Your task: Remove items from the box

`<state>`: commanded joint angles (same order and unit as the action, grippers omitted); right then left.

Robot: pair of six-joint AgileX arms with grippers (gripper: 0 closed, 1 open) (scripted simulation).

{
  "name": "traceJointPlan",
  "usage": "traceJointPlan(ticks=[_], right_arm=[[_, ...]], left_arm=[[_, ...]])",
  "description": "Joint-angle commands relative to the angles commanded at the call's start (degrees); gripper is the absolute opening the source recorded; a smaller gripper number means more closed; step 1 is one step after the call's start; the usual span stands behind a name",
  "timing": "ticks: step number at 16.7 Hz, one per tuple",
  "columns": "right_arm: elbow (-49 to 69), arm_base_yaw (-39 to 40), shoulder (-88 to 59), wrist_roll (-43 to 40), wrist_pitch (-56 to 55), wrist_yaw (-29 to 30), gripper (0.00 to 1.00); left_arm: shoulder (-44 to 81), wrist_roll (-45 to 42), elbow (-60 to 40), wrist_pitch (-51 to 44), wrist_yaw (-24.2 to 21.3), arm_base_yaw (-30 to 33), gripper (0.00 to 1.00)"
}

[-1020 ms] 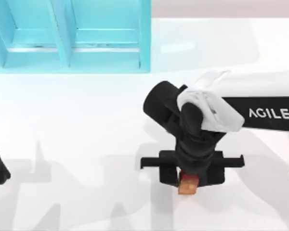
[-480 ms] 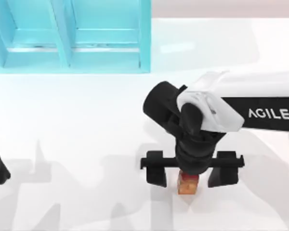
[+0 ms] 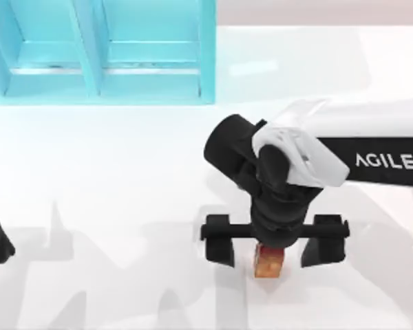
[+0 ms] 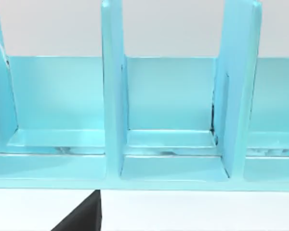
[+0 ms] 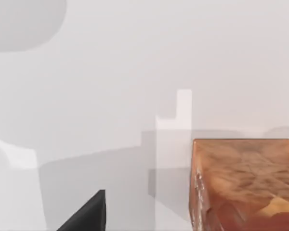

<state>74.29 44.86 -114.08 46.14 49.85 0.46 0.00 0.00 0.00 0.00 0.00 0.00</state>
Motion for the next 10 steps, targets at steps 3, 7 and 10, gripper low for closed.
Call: traceJointPlan(ticks=[3, 7, 10], right_arm=[[3.2, 0.0, 1.5, -0.1, 4.7, 0.0, 1.0], [8.6, -0.1, 4.2, -0.2, 12.7, 0.0, 1.0], [10.8, -0.1, 5.2, -0.2, 15.9, 0.0, 1.0]], left_arm=[[0.0, 0.0, 0.0, 0.0, 0.0, 0.0, 1.0], [0.0, 0.0, 0.0, 0.0, 0.0, 0.0, 1.0], [0.0, 0.0, 0.0, 0.0, 0.0, 0.0, 1.0]])
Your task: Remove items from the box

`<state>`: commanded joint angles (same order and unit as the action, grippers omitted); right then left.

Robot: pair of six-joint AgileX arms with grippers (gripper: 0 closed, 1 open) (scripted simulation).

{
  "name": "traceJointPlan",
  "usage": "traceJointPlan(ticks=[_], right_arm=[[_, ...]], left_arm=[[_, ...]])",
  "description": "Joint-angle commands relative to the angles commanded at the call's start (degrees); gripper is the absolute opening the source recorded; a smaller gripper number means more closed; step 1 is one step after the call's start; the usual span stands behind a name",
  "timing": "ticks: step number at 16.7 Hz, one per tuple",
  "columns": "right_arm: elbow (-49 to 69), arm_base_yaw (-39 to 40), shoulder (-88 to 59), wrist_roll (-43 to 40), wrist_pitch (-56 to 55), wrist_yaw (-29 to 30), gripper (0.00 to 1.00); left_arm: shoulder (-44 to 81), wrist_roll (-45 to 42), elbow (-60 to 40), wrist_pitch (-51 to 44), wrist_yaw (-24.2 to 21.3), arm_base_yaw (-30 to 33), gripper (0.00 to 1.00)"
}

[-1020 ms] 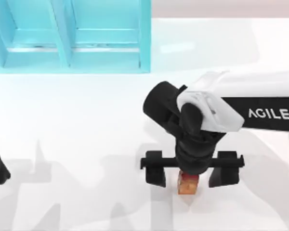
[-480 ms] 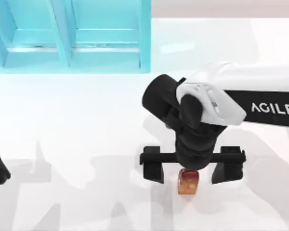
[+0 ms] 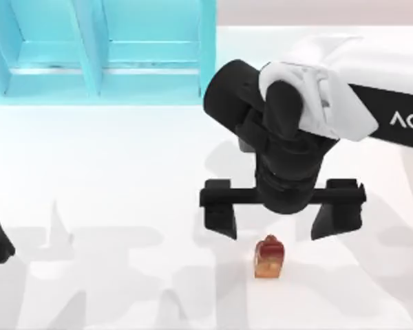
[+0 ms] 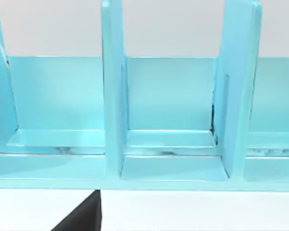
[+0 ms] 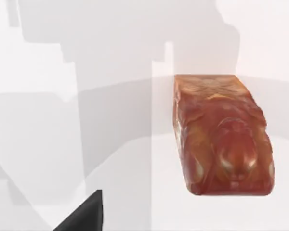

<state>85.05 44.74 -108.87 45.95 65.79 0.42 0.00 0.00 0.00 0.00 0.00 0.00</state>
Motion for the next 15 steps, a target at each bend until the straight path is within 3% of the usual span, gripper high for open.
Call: traceJointPlan(ticks=[8, 11, 15], right_arm=[[1.8, -3.8, -1.8, -3.6, 1.6, 0.1, 1.0], [6.2, -12.5, -4.1, -11.6, 4.4, -0.1, 1.0], [13.8, -31.6, -6.1, -28.8, 7.9, -0.3, 1.0]], left_arm=[[0.0, 0.0, 0.0, 0.0, 0.0, 0.0, 1.0], [0.0, 0.0, 0.0, 0.0, 0.0, 0.0, 1.0], [0.0, 0.0, 0.0, 0.0, 0.0, 0.0, 1.0]])
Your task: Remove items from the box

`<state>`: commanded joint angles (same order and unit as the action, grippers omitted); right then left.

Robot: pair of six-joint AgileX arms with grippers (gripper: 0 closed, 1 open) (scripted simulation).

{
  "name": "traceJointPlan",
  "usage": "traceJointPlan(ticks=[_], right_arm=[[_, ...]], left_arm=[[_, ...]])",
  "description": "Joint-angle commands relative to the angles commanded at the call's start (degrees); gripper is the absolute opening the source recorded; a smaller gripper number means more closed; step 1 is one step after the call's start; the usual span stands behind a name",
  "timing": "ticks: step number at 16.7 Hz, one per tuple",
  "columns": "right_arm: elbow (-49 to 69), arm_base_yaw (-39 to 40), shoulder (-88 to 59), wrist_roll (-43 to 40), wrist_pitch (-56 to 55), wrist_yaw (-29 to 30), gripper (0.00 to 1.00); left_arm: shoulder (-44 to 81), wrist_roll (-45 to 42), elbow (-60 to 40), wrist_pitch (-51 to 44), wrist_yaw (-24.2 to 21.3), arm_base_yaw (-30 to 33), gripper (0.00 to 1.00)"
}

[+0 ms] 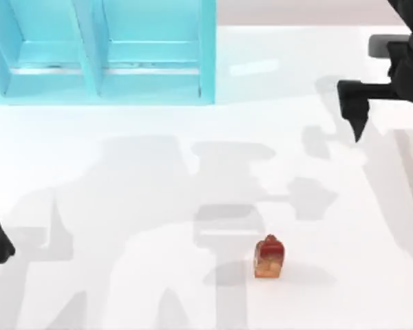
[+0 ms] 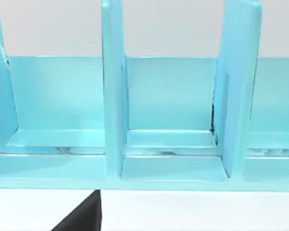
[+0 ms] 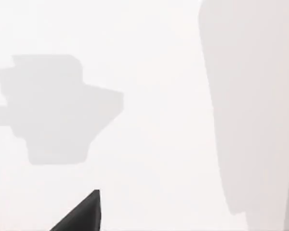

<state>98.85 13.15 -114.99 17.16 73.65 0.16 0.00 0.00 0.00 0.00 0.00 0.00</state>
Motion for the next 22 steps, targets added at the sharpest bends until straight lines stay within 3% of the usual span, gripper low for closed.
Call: traceJointPlan(ticks=[5, 9, 17, 22], right_arm=[[7.9, -26.1, -2.2, -25.4, 4.7, 0.0, 1.0], [10.5, -38.2, -2.9, -37.5, 7.3, -0.3, 1.0], [10.6, -40.8, -2.8, -40.2, 7.6, -0.4, 1.0], [2.7, -40.7, -3.6, -40.0, -1.0, -0.4, 1.0]], left_arm=[[0.0, 0.0, 0.0, 0.0, 0.0, 0.0, 1.0], [0.0, 0.0, 0.0, 0.0, 0.0, 0.0, 1.0], [0.0, 0.0, 0.0, 0.0, 0.0, 0.0, 1.0], [0.0, 0.0, 0.0, 0.0, 0.0, 0.0, 1.0]])
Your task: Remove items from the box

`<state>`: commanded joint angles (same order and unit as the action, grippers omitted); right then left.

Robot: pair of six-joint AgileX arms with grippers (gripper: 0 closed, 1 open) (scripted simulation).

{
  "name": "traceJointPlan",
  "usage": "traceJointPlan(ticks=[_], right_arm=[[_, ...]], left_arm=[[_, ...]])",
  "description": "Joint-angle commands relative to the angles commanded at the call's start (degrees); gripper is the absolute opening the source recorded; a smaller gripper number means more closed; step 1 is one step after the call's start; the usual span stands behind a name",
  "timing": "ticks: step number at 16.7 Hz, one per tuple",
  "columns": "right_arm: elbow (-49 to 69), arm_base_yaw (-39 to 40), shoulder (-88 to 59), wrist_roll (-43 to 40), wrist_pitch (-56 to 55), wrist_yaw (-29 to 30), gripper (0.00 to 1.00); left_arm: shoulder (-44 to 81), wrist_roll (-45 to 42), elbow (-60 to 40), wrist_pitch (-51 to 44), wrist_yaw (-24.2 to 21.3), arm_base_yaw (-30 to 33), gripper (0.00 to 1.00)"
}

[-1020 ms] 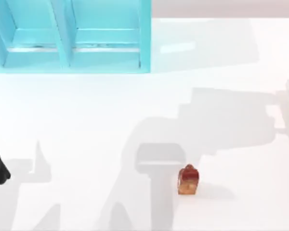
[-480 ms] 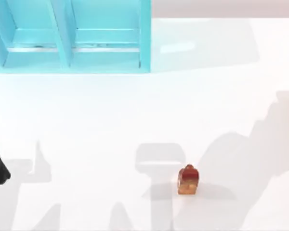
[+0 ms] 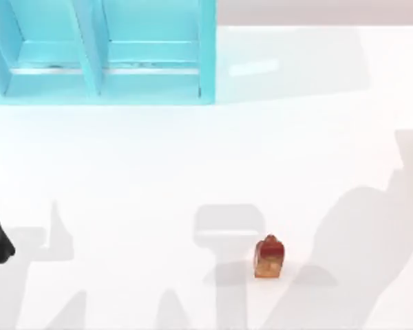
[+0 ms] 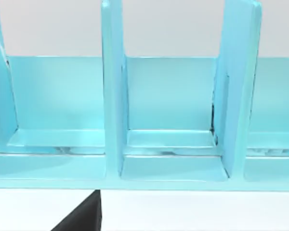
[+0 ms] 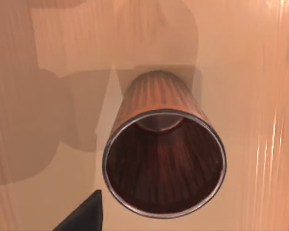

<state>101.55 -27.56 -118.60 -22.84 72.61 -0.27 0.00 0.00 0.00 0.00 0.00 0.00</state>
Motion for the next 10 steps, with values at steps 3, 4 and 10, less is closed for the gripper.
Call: traceJointPlan(ticks=[3, 4, 10], right_arm=[[-6.7, 0.2, -0.7, 0.1, -7.8, -0.1, 1.0], [-8.5, 0.3, -1.0, 0.1, -9.9, -0.1, 1.0], [-11.2, 0.1, -1.6, 0.1, -12.8, 0.0, 1.0]], left_arm=[[0.0, 0.0, 0.0, 0.0, 0.0, 0.0, 1.0], [0.0, 0.0, 0.0, 0.0, 0.0, 0.0, 1.0], [0.0, 0.0, 0.0, 0.0, 0.0, 0.0, 1.0]])
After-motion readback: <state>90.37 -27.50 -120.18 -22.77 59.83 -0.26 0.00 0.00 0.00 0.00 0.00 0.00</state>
